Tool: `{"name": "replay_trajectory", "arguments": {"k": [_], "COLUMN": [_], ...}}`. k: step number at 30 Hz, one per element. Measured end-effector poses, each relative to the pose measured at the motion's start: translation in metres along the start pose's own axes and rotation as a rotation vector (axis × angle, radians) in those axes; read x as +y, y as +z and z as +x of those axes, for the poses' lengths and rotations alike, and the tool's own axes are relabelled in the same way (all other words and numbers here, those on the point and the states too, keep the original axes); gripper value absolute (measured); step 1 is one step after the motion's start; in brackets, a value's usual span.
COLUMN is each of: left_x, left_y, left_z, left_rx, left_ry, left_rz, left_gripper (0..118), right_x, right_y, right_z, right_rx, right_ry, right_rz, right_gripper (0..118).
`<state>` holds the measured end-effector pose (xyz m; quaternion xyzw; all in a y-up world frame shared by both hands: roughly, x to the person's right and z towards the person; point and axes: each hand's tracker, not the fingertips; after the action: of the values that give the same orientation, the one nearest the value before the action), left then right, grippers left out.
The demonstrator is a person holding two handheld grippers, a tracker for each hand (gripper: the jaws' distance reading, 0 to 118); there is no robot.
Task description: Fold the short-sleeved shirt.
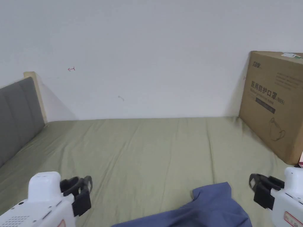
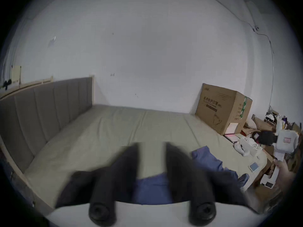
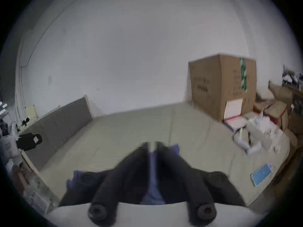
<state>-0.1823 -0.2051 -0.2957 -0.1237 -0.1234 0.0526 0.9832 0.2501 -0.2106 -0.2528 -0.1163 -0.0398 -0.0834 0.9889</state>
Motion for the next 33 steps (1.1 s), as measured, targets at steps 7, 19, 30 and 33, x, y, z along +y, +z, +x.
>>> {"name": "replay_trajectory", "arguments": {"k": [7, 19, 30, 33], "left_x": [0.011, -0.081, -0.156, -0.146], "left_y": [-0.015, -0.162, -0.208, -0.183], "left_z": [-0.002, -0.137, -0.128, -0.104], "left_rx": [-0.016, 0.167, 0.193, 0.075], "left_ry": [0.004, 0.255, 0.026, -0.104], "left_rz": [-0.103, -0.856, -0.881, -0.775], "left_gripper": [0, 103, 89, 2], "right_x": [0.004, -0.033, -0.059, -0.064], "right_y": [-0.010, -0.057, -0.088, -0.094], "right_z": [-0.009, -0.001, 0.010, 0.014], "right_rx": [0.143, 0.146, 0.120, 0.118], "right_ry": [-0.025, 0.053, 0.038, 0.015], "right_rz": [-0.053, -0.222, -0.342, -0.356], "right_gripper": [0, 0, 0, 0]}}
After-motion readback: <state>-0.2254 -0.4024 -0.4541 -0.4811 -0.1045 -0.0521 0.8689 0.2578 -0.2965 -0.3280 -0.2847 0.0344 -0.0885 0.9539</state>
